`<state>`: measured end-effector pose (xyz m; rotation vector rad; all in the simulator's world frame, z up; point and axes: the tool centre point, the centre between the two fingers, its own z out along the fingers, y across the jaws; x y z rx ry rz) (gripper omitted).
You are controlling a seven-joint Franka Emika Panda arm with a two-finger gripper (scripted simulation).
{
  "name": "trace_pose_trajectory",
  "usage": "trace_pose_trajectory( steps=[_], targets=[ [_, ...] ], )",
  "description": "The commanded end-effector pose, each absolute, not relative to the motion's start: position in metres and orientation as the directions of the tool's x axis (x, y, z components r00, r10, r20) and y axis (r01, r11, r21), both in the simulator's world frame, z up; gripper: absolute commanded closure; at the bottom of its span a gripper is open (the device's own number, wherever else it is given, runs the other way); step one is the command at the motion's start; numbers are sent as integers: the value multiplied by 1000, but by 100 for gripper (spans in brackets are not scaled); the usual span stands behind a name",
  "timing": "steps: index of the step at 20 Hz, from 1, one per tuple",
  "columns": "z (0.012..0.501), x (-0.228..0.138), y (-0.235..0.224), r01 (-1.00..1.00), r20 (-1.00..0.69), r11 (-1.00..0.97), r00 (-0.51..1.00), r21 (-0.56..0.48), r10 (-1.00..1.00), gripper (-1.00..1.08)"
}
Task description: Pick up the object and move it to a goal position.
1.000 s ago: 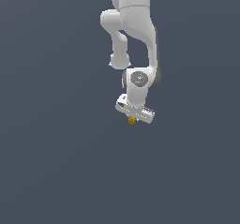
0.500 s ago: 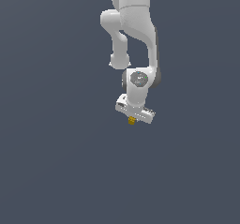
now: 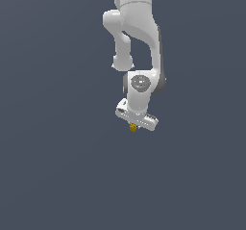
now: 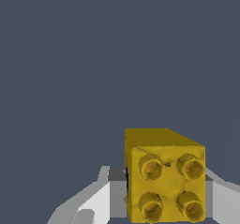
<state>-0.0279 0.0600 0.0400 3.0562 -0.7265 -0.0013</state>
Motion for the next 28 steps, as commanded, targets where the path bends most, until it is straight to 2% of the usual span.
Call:
trace_pose_trajectory(
  steps=[1,16,28],
  targets=[
    [48,-15,55,-450,0,-893,893,0,-450,108],
    [96,75,21,-450,0,-893,893,0,-450,108],
    [121,126,4,-450,0,-893,893,0,-450,108]
  ],
)
